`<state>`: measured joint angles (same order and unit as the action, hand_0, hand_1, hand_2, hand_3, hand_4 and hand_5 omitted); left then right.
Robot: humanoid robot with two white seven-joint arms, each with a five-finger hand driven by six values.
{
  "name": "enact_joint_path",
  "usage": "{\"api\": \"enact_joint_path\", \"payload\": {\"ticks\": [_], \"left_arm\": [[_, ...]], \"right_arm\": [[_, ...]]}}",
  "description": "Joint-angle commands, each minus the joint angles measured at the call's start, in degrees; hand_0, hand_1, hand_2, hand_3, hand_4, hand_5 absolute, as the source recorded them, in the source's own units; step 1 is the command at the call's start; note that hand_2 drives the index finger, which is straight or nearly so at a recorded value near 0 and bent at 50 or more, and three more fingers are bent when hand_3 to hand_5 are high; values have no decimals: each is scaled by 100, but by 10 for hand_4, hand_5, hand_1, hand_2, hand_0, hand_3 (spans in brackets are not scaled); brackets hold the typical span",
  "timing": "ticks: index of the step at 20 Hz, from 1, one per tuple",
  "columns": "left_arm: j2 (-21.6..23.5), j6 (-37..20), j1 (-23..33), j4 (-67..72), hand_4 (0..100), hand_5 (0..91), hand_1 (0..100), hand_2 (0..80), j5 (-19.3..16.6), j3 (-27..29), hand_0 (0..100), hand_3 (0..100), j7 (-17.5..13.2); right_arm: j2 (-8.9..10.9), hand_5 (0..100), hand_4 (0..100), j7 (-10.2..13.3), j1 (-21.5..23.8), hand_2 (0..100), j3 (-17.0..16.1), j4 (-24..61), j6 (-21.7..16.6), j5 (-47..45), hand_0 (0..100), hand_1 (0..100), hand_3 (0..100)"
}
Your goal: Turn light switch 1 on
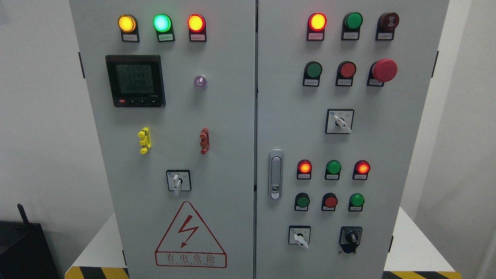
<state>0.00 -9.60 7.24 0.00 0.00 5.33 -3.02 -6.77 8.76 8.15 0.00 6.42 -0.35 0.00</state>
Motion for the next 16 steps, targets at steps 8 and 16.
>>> {"api": "enact_joint_path", "payload": {"ticks": [8, 16], "left_arm": [[61, -24, -3, -193, 44, 0, 21, 0, 123, 3, 189, 40, 3], [-79, -24, -12, -211, 43, 0, 21, 0, 123, -49, 190, 39, 3]], "right_arm": [[0, 0, 0, -6, 2, 0, 62, 0, 0, -35, 120, 389, 0], [0, 0, 0, 3, -6, 0, 62, 0, 0, -35, 120, 389, 0]]}}
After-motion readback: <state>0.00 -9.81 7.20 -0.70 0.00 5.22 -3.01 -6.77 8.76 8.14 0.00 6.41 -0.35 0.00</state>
